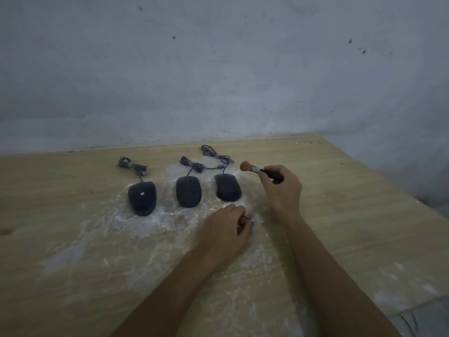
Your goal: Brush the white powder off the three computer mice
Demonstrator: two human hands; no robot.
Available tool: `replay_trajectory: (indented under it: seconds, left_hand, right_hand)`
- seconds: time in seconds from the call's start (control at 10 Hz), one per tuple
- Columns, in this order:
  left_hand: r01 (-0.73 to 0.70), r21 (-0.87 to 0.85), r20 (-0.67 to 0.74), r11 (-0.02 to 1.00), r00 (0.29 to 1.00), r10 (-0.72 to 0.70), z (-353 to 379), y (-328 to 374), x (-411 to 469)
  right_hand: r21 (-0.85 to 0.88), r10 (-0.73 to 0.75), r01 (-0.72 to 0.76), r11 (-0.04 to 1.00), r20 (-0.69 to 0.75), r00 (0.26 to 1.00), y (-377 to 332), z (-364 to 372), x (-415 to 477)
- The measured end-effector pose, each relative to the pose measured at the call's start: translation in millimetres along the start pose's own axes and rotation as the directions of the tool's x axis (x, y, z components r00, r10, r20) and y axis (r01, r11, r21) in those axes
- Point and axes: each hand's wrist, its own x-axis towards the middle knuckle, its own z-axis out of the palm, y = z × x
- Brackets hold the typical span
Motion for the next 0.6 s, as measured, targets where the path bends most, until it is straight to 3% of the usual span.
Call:
replay_trajectory:
  seconds: [0.1, 0.3, 0.5, 0.6]
  left_hand:
    - [-0.012, -0.004, -0.01, 1.0, 1.0, 0.012, 1, -2, -1]
    - [0.002, -0.019, -0.041, 1.0, 0.999, -0.003, 3, -3, -1]
    - [0.03, -0.072, -0.092, 0.997, 0.995, -0.037, -3, -7, -1]
    - [0.087, -0.197, -0.086, 0.977, 0.991, -0.106, -11, -13, -3]
  right_hand:
    - [-0.17, -0.026, 0.031, 0.985, 0.028, 0.999, 6, 11, 2]
    - [-0.502, 0.075, -0.042, 0.864, 0.045, 0.996, 9, 18, -4]
    - [-0.523, 0.111, -0.064, 0.85, 0.058, 0.992, 9, 17, -6]
    - [-0.523, 0.128, -0.092, 0.847, 0.032, 0.991, 8, 17, -6]
